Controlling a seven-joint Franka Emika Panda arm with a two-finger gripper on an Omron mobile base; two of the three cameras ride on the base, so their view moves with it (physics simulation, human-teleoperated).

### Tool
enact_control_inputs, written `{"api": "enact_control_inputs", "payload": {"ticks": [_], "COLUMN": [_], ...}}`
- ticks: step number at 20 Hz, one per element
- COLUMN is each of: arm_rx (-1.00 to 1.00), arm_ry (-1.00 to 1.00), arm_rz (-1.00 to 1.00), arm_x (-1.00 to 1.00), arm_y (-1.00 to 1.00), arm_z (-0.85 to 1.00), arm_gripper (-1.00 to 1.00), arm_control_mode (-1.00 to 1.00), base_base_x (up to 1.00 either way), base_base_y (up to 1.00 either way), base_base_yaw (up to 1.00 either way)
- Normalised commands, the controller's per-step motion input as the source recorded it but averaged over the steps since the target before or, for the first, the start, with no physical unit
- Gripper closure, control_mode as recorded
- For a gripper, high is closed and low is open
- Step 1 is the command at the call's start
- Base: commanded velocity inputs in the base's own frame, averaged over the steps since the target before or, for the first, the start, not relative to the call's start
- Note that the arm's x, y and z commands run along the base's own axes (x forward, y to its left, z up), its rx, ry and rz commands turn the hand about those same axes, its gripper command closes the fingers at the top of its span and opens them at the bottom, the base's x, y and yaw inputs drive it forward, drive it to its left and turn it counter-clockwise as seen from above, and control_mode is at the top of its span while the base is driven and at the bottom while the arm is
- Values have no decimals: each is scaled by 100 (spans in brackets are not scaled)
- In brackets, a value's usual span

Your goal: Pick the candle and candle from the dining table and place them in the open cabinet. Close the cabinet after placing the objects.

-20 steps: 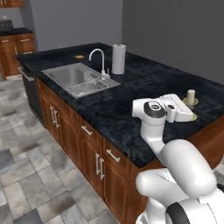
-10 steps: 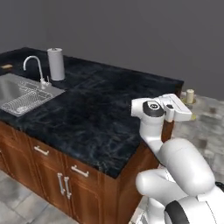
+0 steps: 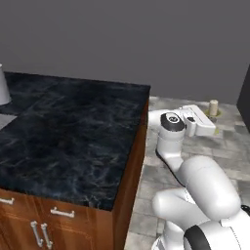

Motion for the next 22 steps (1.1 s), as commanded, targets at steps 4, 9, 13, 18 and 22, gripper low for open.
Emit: {"api": "enact_control_inputs", "payload": {"ticks": [4, 9, 13, 18, 22], "arm_rx": [0, 0, 0, 0, 0], "arm_ry": [0, 0, 0, 0, 0], "arm_rz": [0, 0, 0, 0, 0], "arm_x": [0, 0, 0, 0, 0], "arm_y": [0, 0, 0, 0, 0], "arm_z": [0, 0, 0, 0, 0], "arm_gripper": [100, 100, 100, 100, 100], "arm_control_mode": [100, 100, 100, 100, 100], "base_base_x": [2, 8, 11, 7, 4], "base_base_y": [-5, -23, -20, -13, -5], "base_base_yaw": [-55, -51, -50, -49, -50]}}
